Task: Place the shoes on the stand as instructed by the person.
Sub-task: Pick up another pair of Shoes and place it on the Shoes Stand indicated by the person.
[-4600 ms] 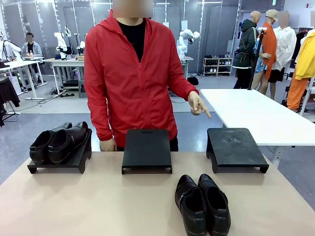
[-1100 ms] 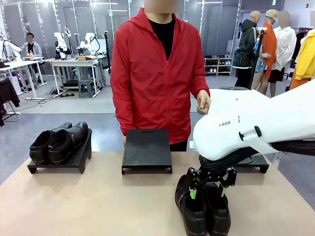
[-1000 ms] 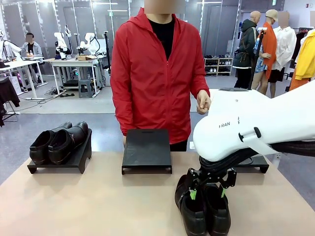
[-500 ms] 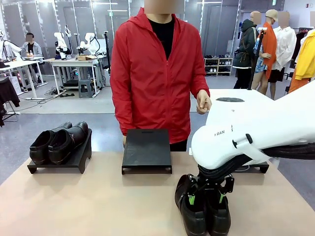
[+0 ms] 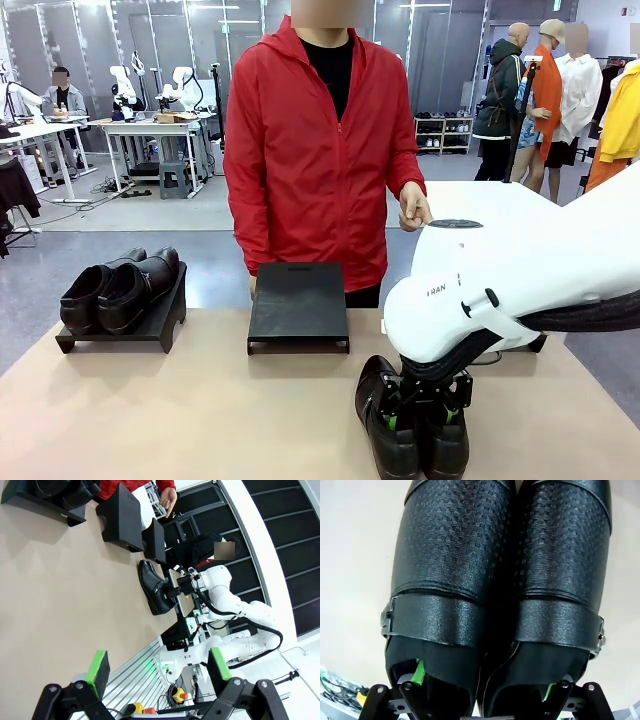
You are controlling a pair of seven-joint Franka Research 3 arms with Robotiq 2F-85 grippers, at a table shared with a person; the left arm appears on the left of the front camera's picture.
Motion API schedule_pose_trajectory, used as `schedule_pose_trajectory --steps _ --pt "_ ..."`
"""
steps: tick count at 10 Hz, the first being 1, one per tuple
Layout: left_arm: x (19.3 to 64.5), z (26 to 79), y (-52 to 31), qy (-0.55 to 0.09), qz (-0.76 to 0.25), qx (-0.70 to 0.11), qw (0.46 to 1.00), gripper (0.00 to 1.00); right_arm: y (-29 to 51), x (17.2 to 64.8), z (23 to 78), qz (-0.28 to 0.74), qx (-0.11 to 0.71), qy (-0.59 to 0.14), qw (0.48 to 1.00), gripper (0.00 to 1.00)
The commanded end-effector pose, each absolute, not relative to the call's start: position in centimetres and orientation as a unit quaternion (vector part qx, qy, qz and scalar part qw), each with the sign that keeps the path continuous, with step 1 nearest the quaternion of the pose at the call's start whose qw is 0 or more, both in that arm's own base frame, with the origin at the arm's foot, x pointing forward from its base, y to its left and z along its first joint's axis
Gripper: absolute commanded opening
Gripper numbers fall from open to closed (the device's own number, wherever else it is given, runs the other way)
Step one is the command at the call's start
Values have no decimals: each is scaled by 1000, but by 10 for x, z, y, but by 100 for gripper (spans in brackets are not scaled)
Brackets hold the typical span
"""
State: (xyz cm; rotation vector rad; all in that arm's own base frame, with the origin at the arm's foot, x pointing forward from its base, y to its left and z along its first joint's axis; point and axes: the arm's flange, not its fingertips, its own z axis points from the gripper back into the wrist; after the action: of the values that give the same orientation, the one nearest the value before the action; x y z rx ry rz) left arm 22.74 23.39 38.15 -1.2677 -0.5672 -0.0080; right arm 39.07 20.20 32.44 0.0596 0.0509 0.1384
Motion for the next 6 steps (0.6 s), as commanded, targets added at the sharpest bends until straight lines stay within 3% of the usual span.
schedule_pose_trajectory --steps 1,2,3,4,5,6 --pt "226 382 232 -272 -13 -588 762 100 213 389 321 66 16 23 997 98" --pt "226 382 232 -272 -13 -588 762 100 213 389 322 66 14 22 997 80" --pt "226 382 232 -272 -13 -588 762 100 213 389 322 64 13 21 998 80" --pt "226 382 232 -272 -13 -588 762 100 214 390 324 64 13 20 998 60" --pt "226 382 232 -272 -13 -588 762 100 215 390 323 64 12 20 998 74" --pt "226 382 232 -272 -13 -588 762 100 215 391 322 63 11 20 998 41"
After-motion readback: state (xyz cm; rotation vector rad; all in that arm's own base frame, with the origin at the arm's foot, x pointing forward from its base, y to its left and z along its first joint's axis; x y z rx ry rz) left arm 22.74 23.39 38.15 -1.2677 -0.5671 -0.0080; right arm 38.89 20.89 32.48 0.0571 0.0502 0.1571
